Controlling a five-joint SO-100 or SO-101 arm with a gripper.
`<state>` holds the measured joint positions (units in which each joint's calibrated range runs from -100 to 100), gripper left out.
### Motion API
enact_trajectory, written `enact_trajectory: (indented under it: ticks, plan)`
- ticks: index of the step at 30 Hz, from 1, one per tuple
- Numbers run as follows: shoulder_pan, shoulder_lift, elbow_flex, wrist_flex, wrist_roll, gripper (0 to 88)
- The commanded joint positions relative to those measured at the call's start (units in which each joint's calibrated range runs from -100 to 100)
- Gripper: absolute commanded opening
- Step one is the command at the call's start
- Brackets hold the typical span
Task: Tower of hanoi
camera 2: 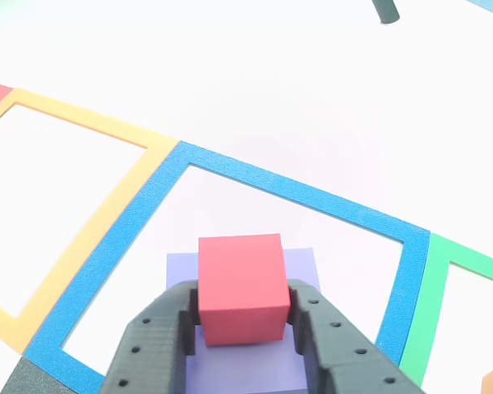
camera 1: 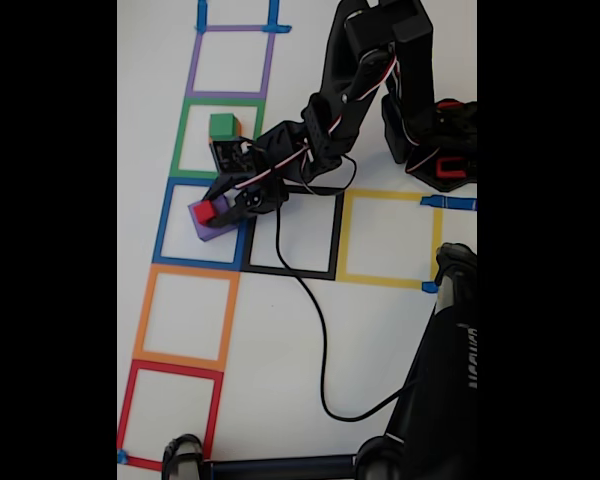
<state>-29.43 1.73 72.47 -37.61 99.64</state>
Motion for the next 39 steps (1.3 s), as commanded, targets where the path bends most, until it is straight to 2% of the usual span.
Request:
enact_trajectory:
  ticks: [1, 15, 25, 33, 39]
  plan:
    - [0.57, 0.25, -2.92, -1.58, 0.36, 1.0]
    - [1.72, 0.33, -0.83, -2.15, 0.36, 7.4]
    - [2.30, -0.48, 0.63, -2.80, 0.36, 18.0]
    - [1.82, -7.10, 1.81, -2.15, 0.36, 18.8]
    - [0.96, -17.60, 2.17, 3.60, 0.36, 17.4]
